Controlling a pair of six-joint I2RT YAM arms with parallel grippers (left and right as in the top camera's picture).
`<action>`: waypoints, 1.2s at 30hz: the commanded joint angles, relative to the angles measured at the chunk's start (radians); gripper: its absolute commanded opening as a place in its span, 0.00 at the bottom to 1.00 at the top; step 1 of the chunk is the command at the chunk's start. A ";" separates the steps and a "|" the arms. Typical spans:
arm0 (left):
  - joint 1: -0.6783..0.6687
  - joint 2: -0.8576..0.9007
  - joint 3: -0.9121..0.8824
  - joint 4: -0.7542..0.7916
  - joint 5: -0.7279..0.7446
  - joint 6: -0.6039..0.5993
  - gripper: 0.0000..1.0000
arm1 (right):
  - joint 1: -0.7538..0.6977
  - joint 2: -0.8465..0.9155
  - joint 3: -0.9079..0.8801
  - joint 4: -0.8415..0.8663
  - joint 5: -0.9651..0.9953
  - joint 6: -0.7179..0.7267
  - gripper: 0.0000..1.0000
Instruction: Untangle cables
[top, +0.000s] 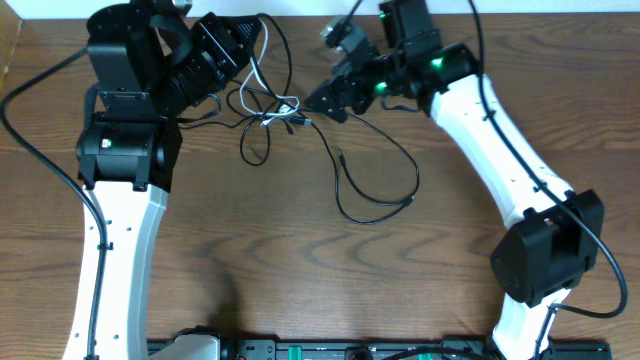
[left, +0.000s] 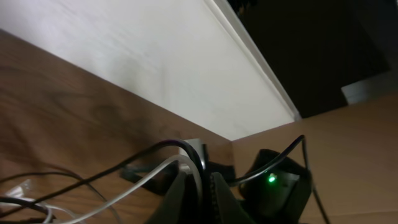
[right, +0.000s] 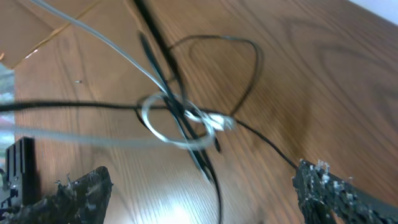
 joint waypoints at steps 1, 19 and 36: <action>0.001 -0.004 0.029 0.009 0.042 -0.067 0.08 | 0.020 0.031 -0.010 0.019 -0.018 0.007 0.89; 0.001 -0.006 0.029 0.016 0.112 -0.145 0.08 | 0.048 0.129 -0.011 0.224 0.047 0.178 0.46; 0.001 -0.002 0.027 -0.052 -0.026 -0.079 0.08 | -0.031 0.105 -0.011 -0.011 0.135 0.233 0.01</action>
